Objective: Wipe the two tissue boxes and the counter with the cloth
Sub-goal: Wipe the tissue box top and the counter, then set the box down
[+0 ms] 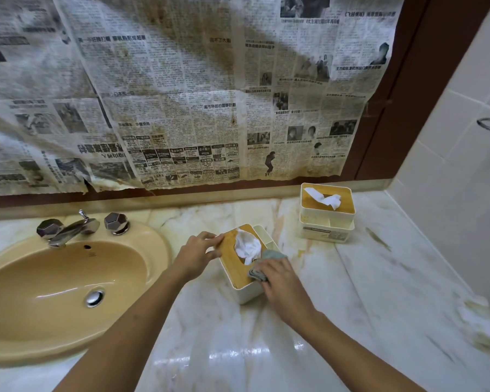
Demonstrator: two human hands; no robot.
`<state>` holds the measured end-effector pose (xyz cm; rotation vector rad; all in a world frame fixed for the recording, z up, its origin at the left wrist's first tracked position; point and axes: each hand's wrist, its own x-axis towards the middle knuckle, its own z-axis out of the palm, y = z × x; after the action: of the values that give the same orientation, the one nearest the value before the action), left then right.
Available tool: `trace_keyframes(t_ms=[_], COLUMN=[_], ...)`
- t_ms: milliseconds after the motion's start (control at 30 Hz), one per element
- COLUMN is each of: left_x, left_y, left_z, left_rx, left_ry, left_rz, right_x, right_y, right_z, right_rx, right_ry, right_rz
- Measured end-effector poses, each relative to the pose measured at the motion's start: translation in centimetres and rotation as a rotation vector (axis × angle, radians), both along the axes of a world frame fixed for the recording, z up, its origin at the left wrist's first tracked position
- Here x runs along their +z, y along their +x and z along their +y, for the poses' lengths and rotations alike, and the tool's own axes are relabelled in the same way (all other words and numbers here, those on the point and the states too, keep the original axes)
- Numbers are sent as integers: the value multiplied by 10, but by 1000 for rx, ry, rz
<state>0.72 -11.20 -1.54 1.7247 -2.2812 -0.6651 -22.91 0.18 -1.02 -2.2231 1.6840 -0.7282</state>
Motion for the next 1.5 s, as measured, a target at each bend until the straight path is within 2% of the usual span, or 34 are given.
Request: trace_keyframes(t_ms=[167, 433, 633, 833, 967, 1067, 1167, 1233, 1400, 1500], left_x=[3, 5, 5, 4, -3, 0, 8, 12, 27, 31], left_y=[-3, -9, -7, -8, -3, -5, -15, -24, -50, -61], left_z=[5, 11, 13, 15, 12, 14, 16, 18, 29, 30], left_rx=[37, 76, 98, 123, 125, 143, 247, 357, 559, 589], left_ry=[4, 29, 29, 38, 40, 27, 78, 122, 363, 368], left_rz=[-33, 15, 46, 108, 163, 218, 312, 353, 470, 433], right_x=[-2, 5, 1, 5, 7, 19, 31, 37, 41, 40], right_y=[43, -5, 26, 1, 11, 11, -2, -15, -49, -56], right_z=[8, -22, -5, -19, -10, -8, -7, -9, -20, -24], right_rx=[168, -56, 205, -24, 118, 209, 43, -110, -357, -427], right_ry=[-53, -16, -65, -18, 39, 120, 195, 172, 124, 128], right_rz=[78, 80, 124, 33, -8, -136, -474, -646, -828, -889])
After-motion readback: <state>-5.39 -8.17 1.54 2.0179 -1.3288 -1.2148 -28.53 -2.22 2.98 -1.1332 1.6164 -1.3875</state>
